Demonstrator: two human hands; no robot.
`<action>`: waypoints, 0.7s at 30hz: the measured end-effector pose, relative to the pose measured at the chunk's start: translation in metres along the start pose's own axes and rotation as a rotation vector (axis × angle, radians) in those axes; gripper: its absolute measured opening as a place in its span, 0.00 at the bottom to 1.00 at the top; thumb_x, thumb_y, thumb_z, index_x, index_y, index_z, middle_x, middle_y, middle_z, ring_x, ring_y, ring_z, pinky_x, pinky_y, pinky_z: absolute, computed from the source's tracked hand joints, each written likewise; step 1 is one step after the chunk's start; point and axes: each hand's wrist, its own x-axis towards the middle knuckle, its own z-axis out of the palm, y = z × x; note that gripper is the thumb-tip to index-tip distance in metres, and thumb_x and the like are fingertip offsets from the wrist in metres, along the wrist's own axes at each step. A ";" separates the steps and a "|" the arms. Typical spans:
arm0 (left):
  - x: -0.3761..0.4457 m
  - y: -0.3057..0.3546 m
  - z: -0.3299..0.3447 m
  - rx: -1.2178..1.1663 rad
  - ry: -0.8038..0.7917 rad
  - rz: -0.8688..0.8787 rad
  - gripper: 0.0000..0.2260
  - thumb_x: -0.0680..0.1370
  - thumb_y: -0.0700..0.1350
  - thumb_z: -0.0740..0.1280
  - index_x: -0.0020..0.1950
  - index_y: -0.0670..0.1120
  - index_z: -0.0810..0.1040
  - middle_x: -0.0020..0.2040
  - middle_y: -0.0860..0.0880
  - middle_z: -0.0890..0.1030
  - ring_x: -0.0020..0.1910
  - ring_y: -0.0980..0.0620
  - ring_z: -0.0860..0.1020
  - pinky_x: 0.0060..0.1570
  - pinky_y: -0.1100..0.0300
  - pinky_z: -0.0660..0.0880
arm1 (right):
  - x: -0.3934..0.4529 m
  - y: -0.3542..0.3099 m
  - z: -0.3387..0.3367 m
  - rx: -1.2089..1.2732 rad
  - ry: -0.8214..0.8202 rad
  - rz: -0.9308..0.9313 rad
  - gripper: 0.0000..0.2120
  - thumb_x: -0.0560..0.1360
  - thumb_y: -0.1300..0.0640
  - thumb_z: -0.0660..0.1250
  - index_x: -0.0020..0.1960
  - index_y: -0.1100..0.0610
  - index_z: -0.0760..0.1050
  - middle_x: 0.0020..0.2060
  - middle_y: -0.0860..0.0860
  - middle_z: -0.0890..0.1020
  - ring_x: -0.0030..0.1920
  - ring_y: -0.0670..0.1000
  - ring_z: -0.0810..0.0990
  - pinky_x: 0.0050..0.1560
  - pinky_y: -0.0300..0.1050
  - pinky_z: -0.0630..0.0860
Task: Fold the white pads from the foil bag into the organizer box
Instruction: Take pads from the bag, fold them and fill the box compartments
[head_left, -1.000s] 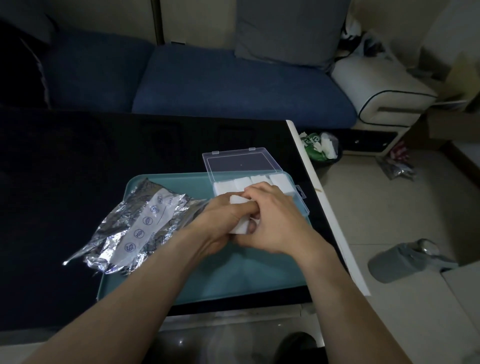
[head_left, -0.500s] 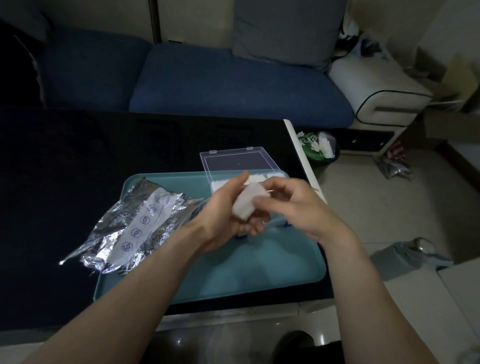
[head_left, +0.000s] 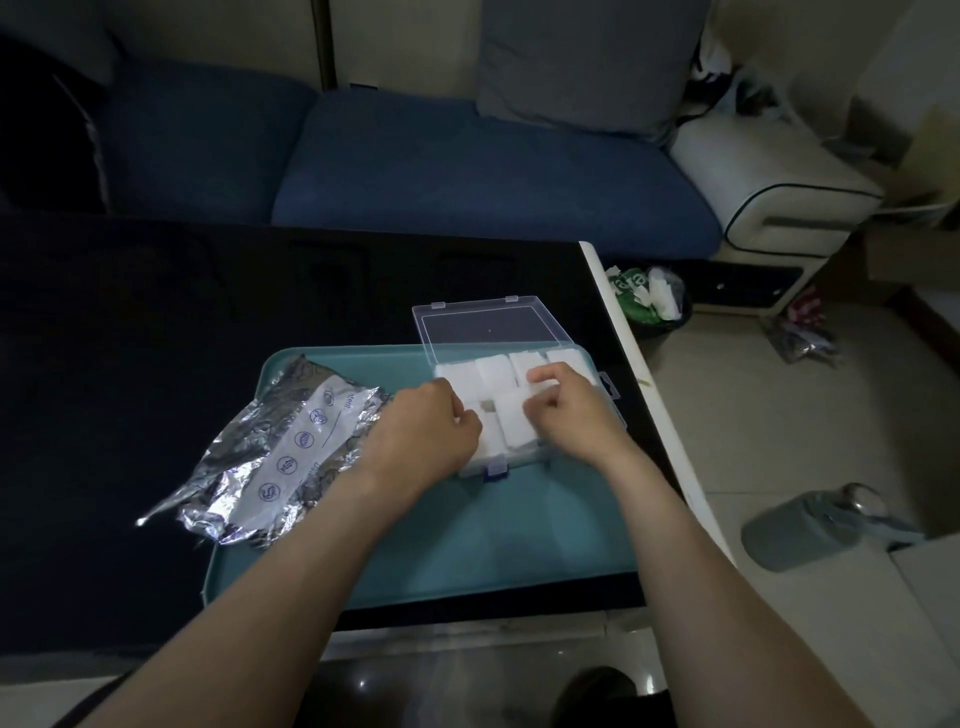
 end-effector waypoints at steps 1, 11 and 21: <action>0.000 -0.001 0.001 0.052 -0.014 0.011 0.09 0.77 0.48 0.63 0.51 0.45 0.78 0.50 0.43 0.83 0.50 0.42 0.79 0.47 0.56 0.74 | 0.002 0.000 0.005 -0.023 -0.004 0.032 0.12 0.79 0.61 0.63 0.61 0.54 0.72 0.46 0.49 0.81 0.47 0.48 0.79 0.44 0.41 0.69; 0.005 -0.003 0.002 0.092 -0.083 0.010 0.09 0.77 0.48 0.63 0.51 0.44 0.78 0.50 0.44 0.82 0.49 0.43 0.79 0.46 0.57 0.75 | 0.003 -0.003 0.020 -0.394 0.101 0.028 0.06 0.74 0.61 0.63 0.41 0.58 0.78 0.37 0.52 0.82 0.40 0.53 0.80 0.44 0.47 0.79; 0.006 -0.025 -0.037 -0.047 0.150 0.075 0.06 0.77 0.45 0.62 0.42 0.48 0.77 0.36 0.49 0.82 0.36 0.47 0.80 0.38 0.55 0.77 | -0.003 -0.014 0.021 -0.399 0.073 -0.004 0.09 0.75 0.62 0.64 0.41 0.54 0.81 0.43 0.51 0.84 0.48 0.52 0.82 0.50 0.48 0.81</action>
